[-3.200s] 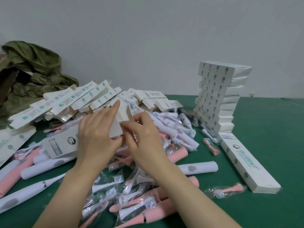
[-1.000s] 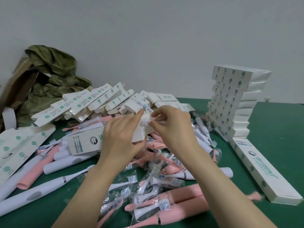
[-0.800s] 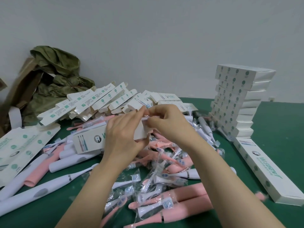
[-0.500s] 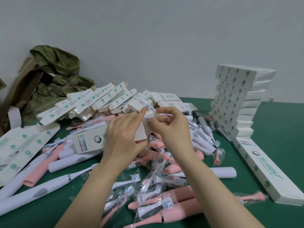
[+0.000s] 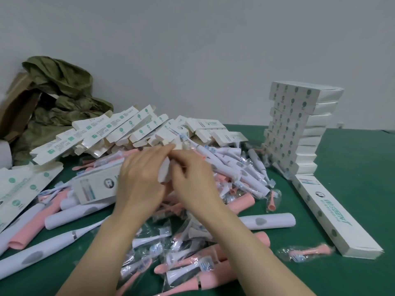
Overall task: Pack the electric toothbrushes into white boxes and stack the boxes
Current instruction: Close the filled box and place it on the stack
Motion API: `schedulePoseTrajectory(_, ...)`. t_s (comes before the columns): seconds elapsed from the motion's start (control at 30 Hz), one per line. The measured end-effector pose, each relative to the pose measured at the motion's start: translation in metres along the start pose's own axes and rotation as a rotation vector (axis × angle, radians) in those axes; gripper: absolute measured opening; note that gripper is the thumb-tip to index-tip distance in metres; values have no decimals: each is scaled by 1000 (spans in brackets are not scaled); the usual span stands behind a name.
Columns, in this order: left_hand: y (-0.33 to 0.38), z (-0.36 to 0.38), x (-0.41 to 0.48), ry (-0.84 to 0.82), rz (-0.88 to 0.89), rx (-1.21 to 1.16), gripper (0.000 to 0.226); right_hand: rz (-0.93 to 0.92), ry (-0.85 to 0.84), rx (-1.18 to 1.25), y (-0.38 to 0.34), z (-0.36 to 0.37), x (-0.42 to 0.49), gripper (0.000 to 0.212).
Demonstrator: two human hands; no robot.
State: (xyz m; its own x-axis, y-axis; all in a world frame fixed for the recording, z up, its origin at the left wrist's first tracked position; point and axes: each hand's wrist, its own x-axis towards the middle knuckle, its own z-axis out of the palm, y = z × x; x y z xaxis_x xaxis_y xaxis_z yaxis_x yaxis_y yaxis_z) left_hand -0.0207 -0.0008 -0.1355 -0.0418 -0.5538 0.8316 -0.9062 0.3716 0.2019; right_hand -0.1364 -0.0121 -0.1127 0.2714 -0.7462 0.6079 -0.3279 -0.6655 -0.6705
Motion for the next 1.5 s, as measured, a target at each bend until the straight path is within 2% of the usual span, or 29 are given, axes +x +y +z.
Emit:
schedulePoseTrajectory(0.07,-5,-2,0,13,-17,27,47,-48,-41,-33,-2,-1,0,32)
schedulePoseTrajectory(0.1,-7,0,-1,10,-21,42,52,-4,26,-5,1,-8,1,35)
schedulePoseTrajectory(0.17,-6,2,-2,-31,-27,55,70,149,194,23,17,-32,7,37)
schedulePoseTrajectory(0.23,-2,4,-1,-54,-33,48,75,331,262,-145,48,-63,15,36)
schedulePoseTrajectory(0.3,0,6,0,-59,-31,40,77,521,172,-408,88,-93,22,27)
schedulePoseTrajectory(0.37,1,7,-1,-67,-19,34,78,619,18,-635,121,-112,23,9)
schedulePoseTrajectory(0.4,2,7,-2,-74,-17,34,80,652,-34,-708,134,-118,21,10)
schedulePoseTrajectory(0.53,4,7,-4,-83,-16,22,81,842,-179,-861,156,-131,20,36)
schedulePoseTrajectory(0.63,3,8,-3,-83,9,32,81,924,-210,-914,162,-134,23,45)
schedulePoseTrajectory(0.8,1,8,2,-69,25,27,80,910,-116,-987,163,-127,29,40)
schedulePoseTrajectory(1.13,0,8,1,-64,46,7,78,951,-8,-896,160,-128,18,29)
schedulePoseTrajectory(1.3,1,9,0,-46,56,12,75,912,138,-814,155,-125,13,27)
schedulePoseTrajectory(1.4,1,9,0,-47,49,9,75,817,226,-822,145,-120,12,30)
schedulePoseTrajectory(1.5,1,9,0,-48,46,13,75,578,276,-644,123,-115,19,25)
